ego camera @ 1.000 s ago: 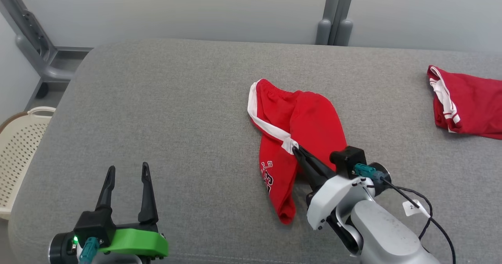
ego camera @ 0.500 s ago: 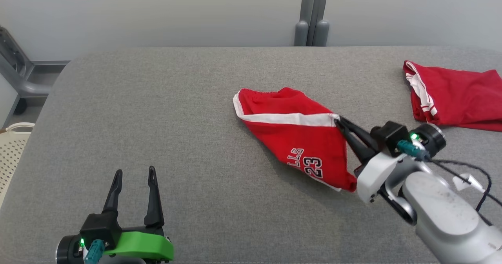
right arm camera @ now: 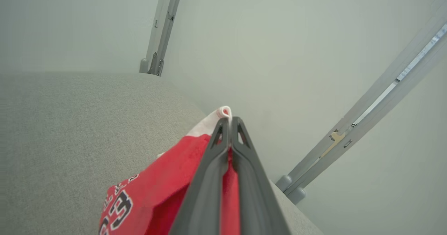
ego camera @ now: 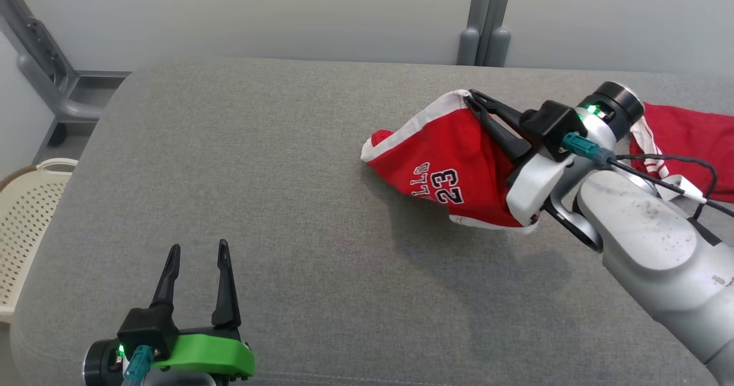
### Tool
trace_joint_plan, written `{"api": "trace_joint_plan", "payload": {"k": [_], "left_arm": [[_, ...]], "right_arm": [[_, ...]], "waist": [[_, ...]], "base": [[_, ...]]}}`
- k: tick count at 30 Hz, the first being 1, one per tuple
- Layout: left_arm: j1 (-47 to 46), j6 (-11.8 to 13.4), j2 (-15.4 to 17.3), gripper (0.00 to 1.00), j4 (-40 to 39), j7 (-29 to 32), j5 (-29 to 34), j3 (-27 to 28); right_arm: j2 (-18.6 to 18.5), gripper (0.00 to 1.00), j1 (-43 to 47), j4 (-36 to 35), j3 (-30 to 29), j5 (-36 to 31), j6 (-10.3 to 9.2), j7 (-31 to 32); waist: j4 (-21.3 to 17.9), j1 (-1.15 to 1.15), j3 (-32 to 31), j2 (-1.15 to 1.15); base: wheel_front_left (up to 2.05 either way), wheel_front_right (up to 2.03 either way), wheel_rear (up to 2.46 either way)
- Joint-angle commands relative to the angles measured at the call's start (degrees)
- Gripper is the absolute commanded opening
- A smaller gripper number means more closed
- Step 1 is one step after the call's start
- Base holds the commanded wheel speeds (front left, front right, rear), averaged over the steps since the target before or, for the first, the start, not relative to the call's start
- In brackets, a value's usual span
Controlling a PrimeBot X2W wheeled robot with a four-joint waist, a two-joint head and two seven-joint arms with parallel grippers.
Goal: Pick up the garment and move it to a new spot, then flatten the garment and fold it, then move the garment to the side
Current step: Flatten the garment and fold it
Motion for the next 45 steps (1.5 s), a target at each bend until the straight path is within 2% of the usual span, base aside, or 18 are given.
{"api": "trace_joint_plan", "payload": {"k": [1,5,12,16,20,24,28,38,44,45], "left_arm": [[-0.29,-0.22,0.09,1.0,-0.04,-0.16,-0.05,0.22],[0.0,0.01,0.09,1.0,-0.16,-0.16,-0.26,0.23],[0.1,0.39,0.08,1.0,-0.38,-0.16,-0.42,0.1],[-0.31,0.17,0.09,1.0,-0.23,-0.16,-0.42,0.13],[-1.07,0.15,0.08,1.0,-0.15,-0.16,-0.68,-0.28],[-1.11,0.24,0.09,1.0,-0.04,-0.16,-0.78,-0.56],[-1.13,0.15,0.09,1.0,-0.02,-0.16,-0.53,-0.37],[-0.85,-0.24,0.09,1.0,-0.01,-0.16,-0.22,0.47],[-1.21,-0.33,0.09,1.0,0.02,-0.16,-0.07,0.43],[-1.23,-0.32,0.09,1.0,0.05,-0.16,-0.09,0.42]], "right_arm": [[0.44,0.0,-0.6,0.52,1.45,0.82,-0.04,-0.85],[0.17,0.0,0.62,1.46,5.58,2.2,-0.05,-1.54],[-2.81,0.0,-0.24,3.15,10.16,4.65,-0.06,-2.14],[-4.56,0.0,-1.87,3.11,12.22,4.09,-0.06,-2.23],[-7.85,0.0,-5.21,3.33,15.45,1.59,-0.07,-2.37],[-9.93,0.0,-7.25,4.58,15.73,0.11,-0.06,-2.38],[-11.38,0.0,-7.63,4.91,13.19,-0.56,-0.07,-2.42],[-9.98,0.0,-0.01,6.86,12.49,2.99,-0.07,-2.42],[-8.32,0.0,2.26,11.75,13.76,6.69,-0.06,-1.44],[-8.09,0.47,2.05,12.16,14.17,7.34,-0.07,-1.48]], "waist": [[0.27,0.0,-0.04,0.0],[0.11,0.0,-0.08,0.0],[-1.78,0.0,0.47,0.0],[-2.63,0.0,0.69,0.0],[-3.14,0.0,0.94,0.0],[-3.16,0.0,0.93,0.0],[-2.9,0.0,0.98,0.0],[-2.83,0.0,1.21,0.0],[-3.62,0.0,1.55,0.0],[-3.71,0.0,1.58,0.0]], "base": [[0.0,0.0,0.0],[0.0,0.0,0.0],[0.0,0.0,0.0],[0.0,0.0,0.0],[0.0,0.0,0.0],[0.0,0.0,0.0],[0.0,0.0,0.0],[0.0,0.0,0.0],[0.0,0.0,0.0],[0.0,0.0,0.0]]}}
